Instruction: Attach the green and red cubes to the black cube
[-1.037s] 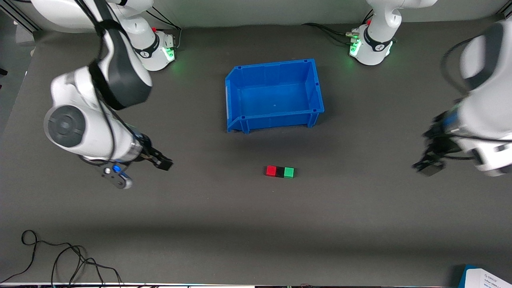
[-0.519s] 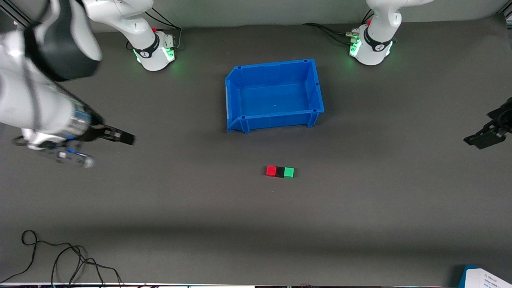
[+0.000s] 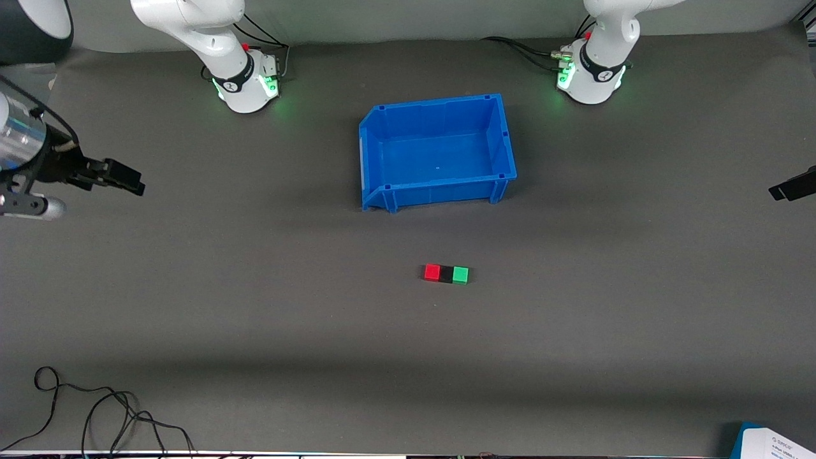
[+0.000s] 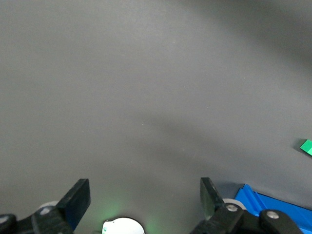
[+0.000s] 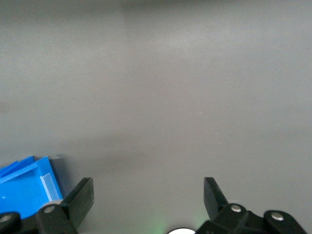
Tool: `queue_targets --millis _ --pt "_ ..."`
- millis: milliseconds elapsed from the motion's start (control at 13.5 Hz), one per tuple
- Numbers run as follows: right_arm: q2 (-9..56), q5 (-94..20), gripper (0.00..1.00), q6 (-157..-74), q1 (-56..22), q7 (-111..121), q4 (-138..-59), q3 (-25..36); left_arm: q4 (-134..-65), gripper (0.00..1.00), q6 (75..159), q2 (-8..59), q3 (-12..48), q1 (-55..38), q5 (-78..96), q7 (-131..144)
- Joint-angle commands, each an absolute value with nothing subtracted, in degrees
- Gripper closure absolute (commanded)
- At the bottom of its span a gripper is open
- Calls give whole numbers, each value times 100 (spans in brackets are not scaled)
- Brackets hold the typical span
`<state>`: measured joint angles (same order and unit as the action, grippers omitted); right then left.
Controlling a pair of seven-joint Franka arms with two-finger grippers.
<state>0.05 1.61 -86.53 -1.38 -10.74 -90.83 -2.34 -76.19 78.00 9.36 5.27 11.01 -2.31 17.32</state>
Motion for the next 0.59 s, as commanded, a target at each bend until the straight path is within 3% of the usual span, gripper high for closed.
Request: queue_targets --millis 0,519 --pt "-123 290 0 -8701 -62 -381 -9141 -238 -7778 0 7796 791 580 1046 -176 1600" --pt "-53 185 0 -8780 -105 -535 -8974 -255 -7787 0 7831 826 650 738 -185 646"
